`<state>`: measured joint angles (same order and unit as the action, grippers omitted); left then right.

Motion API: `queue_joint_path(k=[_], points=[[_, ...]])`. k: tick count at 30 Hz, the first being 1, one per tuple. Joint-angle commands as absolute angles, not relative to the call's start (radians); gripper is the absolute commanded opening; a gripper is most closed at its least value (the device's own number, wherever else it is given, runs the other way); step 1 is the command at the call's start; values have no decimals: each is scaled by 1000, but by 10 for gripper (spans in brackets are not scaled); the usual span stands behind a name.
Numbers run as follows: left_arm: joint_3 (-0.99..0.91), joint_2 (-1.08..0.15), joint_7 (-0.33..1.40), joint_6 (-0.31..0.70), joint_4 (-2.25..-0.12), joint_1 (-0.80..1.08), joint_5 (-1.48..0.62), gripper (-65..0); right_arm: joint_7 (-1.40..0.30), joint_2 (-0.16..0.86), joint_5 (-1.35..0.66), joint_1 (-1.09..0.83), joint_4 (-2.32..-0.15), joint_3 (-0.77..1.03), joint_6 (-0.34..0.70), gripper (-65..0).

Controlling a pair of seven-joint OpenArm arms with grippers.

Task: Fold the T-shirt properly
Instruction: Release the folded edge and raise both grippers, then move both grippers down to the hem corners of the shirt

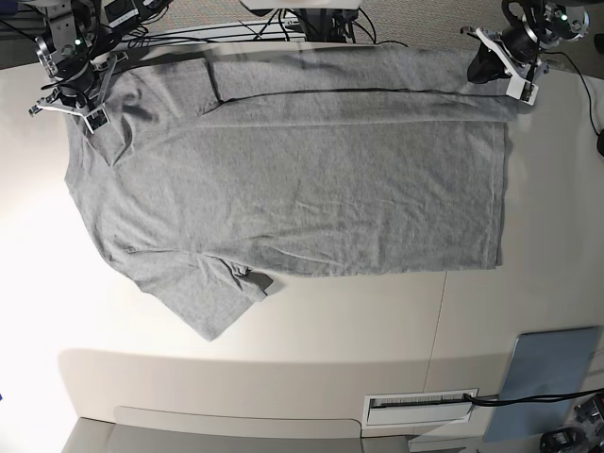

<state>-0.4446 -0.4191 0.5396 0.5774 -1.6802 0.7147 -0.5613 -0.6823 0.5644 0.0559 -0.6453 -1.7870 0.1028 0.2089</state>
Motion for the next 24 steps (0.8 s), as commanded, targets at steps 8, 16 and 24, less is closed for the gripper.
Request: queue_joint_path(k=[8,16,24], points=[[-448,-451,635,562,-1746,731,-517,-650,-706,579,69,-694,-1842,113,205,-650],[-448,-452,627,562,-1826,731,-517,-650,-699,579,83,-698,-1871,146,201,-650],[-448,-452,619,435,-1958,628,-518,-386,-656,579,75,-640,-1975,259,193,-650]])
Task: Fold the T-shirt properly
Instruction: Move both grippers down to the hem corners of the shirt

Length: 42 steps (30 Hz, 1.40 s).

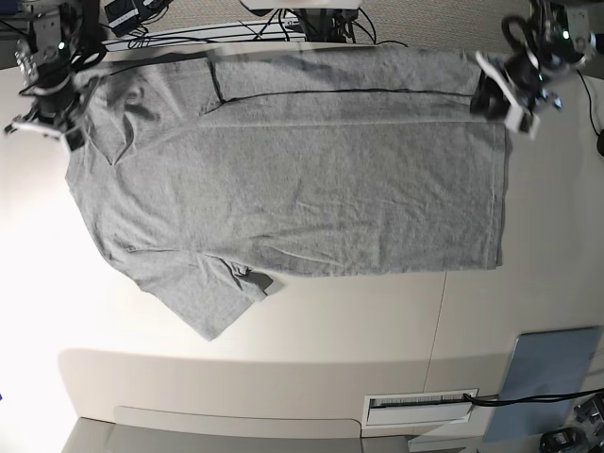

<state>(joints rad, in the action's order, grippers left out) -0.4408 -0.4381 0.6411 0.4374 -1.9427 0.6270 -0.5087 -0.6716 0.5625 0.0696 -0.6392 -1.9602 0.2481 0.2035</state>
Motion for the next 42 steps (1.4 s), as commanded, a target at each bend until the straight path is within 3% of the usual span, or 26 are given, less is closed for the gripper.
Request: queue_joint_path(k=[1,4,6,8,13,18,25,30,33,42], points=[[-448,-451,620,406,-1957,592,-517,-327,-657,579,75,-621,-1975,259,194,-650],[-448,-451,620,331,-1939,477,-518,-228,-654,579,18,-560,-1975,259,199,-509],[-448,-451,621,306,-1904,392,-518,-227,-653,579,-51,-516,-1975,259,224,-411],[-448,-451,629,307,-1839,306,-518,-227,-654,579,-118,-477,-1975,255,251,-374],[-447,-451,636,316,-1588,100,-555,-227,-662,579,-176,-412,-1975,221,252,-374],[-445,-452,650,405,-1334,-106,-562,-228,-686,579,-176,-390,-1975,169,251,-374],[-313,-474,656,400,-1039,-352,-476,-228,-711,579,-175,-390,-1975,136,252,-374],[-191,-480,652,302,-860,-486,-409,-228,-720,579,-172,-388,-1975,136,252,-374],[-165,-481,647,297,-754,-548,-403,-228,-739,579,-172,-385,-1975,136,251,-374],[-166,-479,750,491,-604,-618,-448,-252,-740,579,-172,-382,-1975,136,252,-374]])
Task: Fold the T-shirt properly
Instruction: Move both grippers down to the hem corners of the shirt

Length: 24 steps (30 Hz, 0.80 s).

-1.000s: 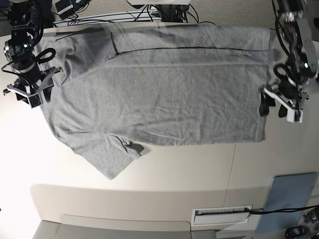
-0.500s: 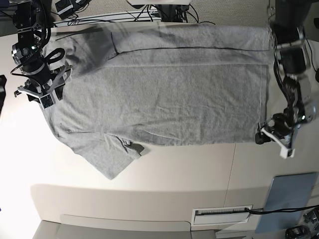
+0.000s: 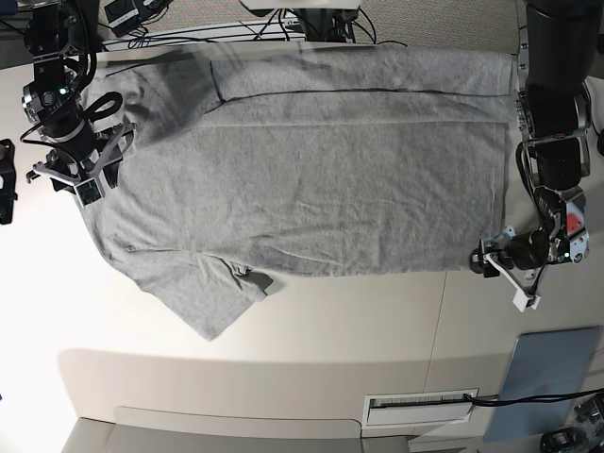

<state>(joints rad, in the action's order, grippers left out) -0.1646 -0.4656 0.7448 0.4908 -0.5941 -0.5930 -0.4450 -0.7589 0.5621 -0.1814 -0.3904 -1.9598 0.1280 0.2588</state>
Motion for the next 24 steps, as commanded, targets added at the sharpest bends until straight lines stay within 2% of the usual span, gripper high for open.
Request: queue_joint_path(k=[1,6,10,13,16,21,24], points=[[-166,-479,762,509,-605,-618,-465,-277,-739,579,-172,-379,-1975,136,251,-374],[-166,-480,778,522,-605,-618,-494,-416,-738,579,-172,-365,-1975,136,252,-374],[-166,-480,773,522,-605,-618,-494,-635,-733,579,-172,-340,-1974,136,252,-374],[-166,-479,771,522,-605,-618,-491,-650,-723,577,-173,-288,-1928,136,263,-374],[-166,-479,771,523,-605,-618,-491,-650,-733,575,-248,-181,-1792,136,331,-374],[-166,-478,771,578,-605,-618,-491,-650,-794,553,-372,99,-1532,125,437,-374],[-166,-470,775,603,-605,-618,-494,-650,-859,540,-408,290,-1326,55,474,-374]])
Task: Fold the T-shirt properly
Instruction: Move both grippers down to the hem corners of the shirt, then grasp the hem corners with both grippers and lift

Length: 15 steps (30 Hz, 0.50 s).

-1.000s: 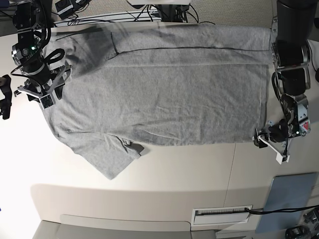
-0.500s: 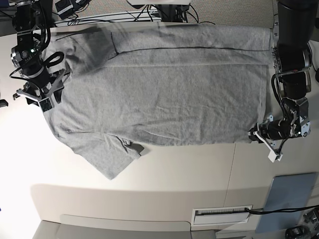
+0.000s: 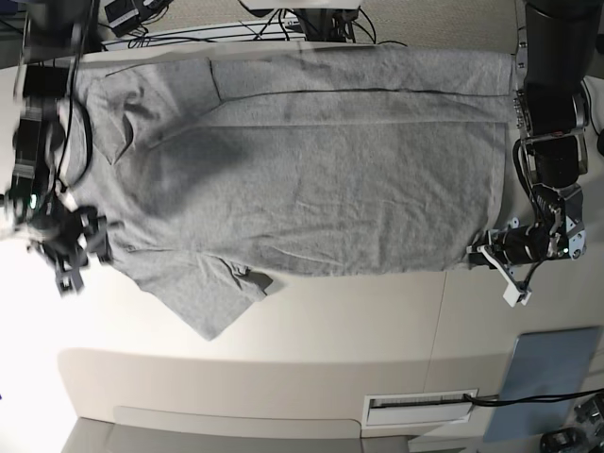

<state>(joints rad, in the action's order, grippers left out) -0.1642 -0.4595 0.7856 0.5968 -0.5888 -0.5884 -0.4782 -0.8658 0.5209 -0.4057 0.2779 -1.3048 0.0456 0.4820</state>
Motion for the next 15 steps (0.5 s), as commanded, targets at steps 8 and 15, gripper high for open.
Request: queue_joint_path(k=[8,15], points=[[-166,-447,787,627,-605,-617,-493,-650,-808,514,-401,742,-759,-326,503,-374],[-166,-449,787,626,-605,-617,-464,-650,-617,408,-260,931,-391,-499,503,-374]])
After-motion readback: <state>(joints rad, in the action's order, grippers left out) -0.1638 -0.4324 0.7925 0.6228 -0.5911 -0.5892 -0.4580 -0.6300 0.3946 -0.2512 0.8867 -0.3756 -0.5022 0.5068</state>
